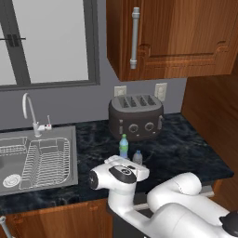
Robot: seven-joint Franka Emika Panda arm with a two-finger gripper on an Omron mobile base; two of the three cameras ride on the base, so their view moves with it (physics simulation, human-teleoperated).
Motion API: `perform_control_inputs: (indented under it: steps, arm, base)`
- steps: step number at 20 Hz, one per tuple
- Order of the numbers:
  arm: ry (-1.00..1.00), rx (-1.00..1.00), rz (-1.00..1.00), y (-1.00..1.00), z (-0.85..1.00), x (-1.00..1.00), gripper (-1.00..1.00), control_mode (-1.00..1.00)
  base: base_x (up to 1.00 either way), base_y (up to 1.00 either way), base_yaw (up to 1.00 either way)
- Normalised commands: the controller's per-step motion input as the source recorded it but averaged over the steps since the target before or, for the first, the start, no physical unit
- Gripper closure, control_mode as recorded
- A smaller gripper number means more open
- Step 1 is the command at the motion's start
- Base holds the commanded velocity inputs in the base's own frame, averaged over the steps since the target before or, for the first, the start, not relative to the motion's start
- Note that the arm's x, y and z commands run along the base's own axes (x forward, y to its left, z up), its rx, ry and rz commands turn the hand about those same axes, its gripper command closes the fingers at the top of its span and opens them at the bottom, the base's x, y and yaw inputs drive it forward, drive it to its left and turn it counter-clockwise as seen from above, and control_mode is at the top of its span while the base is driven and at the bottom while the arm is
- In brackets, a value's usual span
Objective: Take the bottled waters from the counter and place them in the freezer to freeze. Close the freezer door after placing the bottles.
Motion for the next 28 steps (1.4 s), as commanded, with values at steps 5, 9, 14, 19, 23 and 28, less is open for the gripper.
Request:
perform_control_inputs:
  steps: [5, 9, 14, 19, 23, 28]
  arm:
    - [0.03, 0.00, 0.00, 0.00, 0.00, 0.03, -1.00, -1.00]
    - [0.02, 0.00, 0.00, 0.00, 0.00, 0.05, -1.00, -1.00]
    - [0.01, 0.00, 0.00, 0.00, 0.00, 0.10, -1.00, -1.00]
    - [0.00, 0.00, 0.00, 0.00, 0.00, 0.11, -1.00, -1.00]
    - [0.01, 0.00, 0.00, -0.02, 0.00, 0.07, -1.00, -1.00]
    - [0.01, 0.00, 0.00, -0.01, 0.00, 0.05, -1.00, -1.00]
  base:
    - [0.00, 0.00, 0.00]
    - [0.00, 0.00, 0.00]
    - [0.00, 0.00, 0.00]
    - [0.00, 0.00, 0.00]
    - [0.00, 0.00, 0.00]
    - [0.00, 0.00, 0.00]
